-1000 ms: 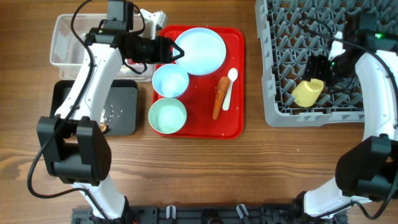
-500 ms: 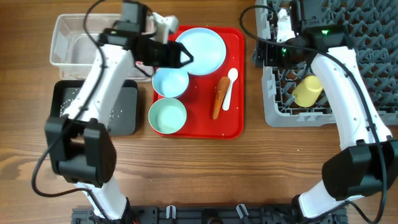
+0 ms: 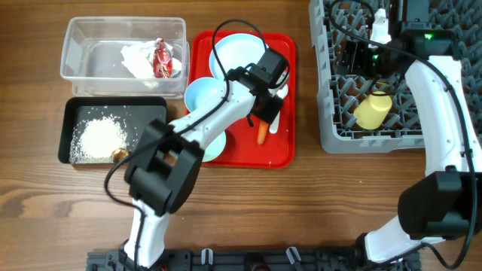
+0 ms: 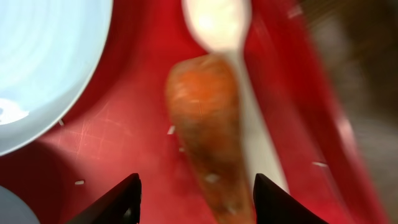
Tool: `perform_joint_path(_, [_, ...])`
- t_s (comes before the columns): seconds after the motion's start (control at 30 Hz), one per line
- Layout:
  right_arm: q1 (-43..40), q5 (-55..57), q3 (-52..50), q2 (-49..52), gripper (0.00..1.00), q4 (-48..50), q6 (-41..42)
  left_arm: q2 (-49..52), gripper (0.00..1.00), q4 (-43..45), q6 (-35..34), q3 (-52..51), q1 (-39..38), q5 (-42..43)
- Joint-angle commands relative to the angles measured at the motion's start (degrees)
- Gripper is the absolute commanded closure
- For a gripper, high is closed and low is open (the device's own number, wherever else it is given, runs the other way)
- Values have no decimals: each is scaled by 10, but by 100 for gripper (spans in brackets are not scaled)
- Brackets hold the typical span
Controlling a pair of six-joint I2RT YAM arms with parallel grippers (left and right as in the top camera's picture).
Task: Sort waste into correct bins and load items into the dishwasher rack
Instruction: 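Grasp the orange carrot on the red tray with the left gripper, then carry the carrot left and drop it onto the black tray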
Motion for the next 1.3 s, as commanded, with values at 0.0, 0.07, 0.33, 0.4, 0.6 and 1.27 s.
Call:
perform_joint_path(0.0, [1,-1,9,-2,9,-2,-10,20,42,15,-20,2,7,-24])
perform_joint_path(0.07, [1,-1,9,-2,9,-2,-10,31,38,24,-20,2,5,-13])
perform_joint_path(0.33, [1,-1,9,-2,9,-1,-11,42,39,26,-20,2,6,-11])
perform_joint_path(0.4, [1,1,9,-2,8,0,-11,50,43,29,-20,2,6,-11])
perform_joint_path(0.6, [1,15,9,-2,8,0,-11,68,67,25,-20,2,6,-12])
perform_joint_path(1.27, [1,14,9,-2,7,0,-17,-214,76,-176,-80,66,78,-21])
